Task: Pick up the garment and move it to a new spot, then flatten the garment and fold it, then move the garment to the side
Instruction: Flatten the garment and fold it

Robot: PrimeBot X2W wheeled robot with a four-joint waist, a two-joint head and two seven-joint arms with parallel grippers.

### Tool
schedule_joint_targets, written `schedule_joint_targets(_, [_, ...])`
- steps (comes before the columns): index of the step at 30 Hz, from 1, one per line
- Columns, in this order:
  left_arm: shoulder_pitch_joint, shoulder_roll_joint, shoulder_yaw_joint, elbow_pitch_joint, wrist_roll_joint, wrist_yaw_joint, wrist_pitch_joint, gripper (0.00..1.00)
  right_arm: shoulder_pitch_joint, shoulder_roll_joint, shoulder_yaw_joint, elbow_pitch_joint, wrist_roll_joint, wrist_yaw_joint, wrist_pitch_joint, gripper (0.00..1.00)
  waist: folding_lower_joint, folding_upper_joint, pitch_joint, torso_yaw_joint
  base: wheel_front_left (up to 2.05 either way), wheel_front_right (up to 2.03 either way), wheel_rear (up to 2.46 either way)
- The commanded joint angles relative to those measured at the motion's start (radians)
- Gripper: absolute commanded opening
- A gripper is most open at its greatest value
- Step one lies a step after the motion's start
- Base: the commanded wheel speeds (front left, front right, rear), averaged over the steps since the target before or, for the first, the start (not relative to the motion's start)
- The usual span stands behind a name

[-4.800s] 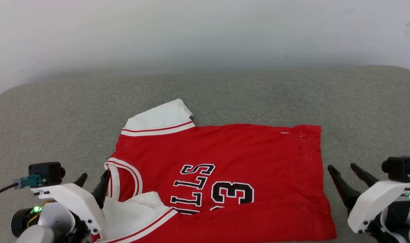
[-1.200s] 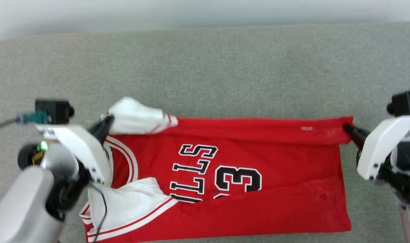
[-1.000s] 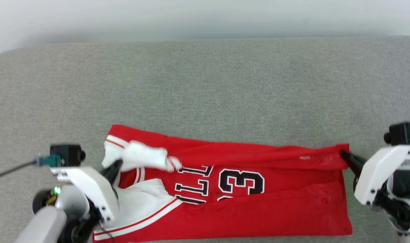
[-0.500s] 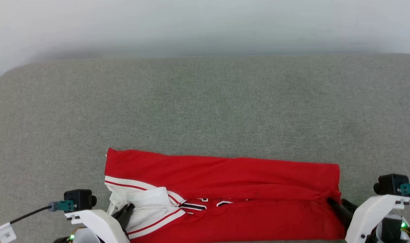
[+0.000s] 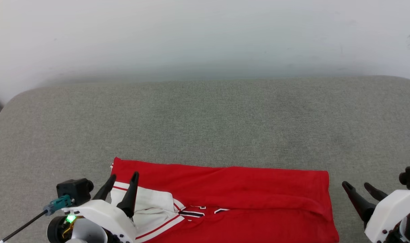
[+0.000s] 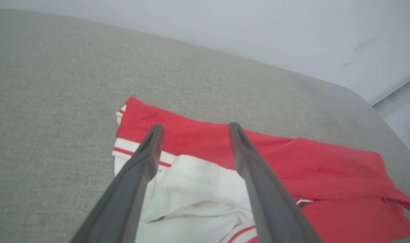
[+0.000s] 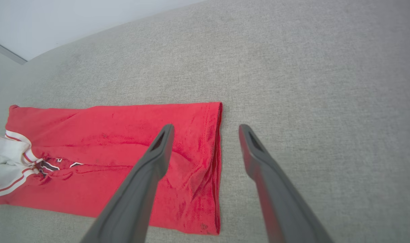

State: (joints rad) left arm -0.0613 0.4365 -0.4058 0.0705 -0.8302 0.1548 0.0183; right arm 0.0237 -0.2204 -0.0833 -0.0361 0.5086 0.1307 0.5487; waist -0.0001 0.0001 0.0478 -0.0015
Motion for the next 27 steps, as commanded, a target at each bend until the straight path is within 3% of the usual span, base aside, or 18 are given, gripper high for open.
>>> schedule_joint_targets(1, [-0.019,0.000,0.008,-0.017,0.022,0.010,-0.029,1.00,0.004,-0.002,-0.024,-0.011,-0.009,0.000,0.020,1.00,0.0001,-0.0001,-0.005,0.000,0.00,0.00,0.00])
schedule_joint_targets(9, [-0.053,-0.016,0.050,-0.084,0.142,0.062,-0.228,1.00,-0.030,0.010,-0.155,-0.029,-0.021,0.000,0.246,1.00,0.0001,-0.0001,0.013,0.030,0.00,0.00,0.00])
schedule_joint_targets(14, [-0.071,-0.029,0.075,-0.127,0.216,0.084,-0.272,1.00,-0.050,0.034,-0.184,-0.038,-0.041,0.000,0.377,1.00,0.0001,-0.0001,0.051,0.071,0.00,0.00,0.00])
schedule_joint_targets(27, [-0.088,-0.052,0.071,-0.194,0.313,0.066,-0.284,1.00,-0.067,0.091,-0.157,0.149,-0.022,0.000,0.456,1.00,0.0001,-0.0001,0.134,0.138,0.00,0.00,0.00])
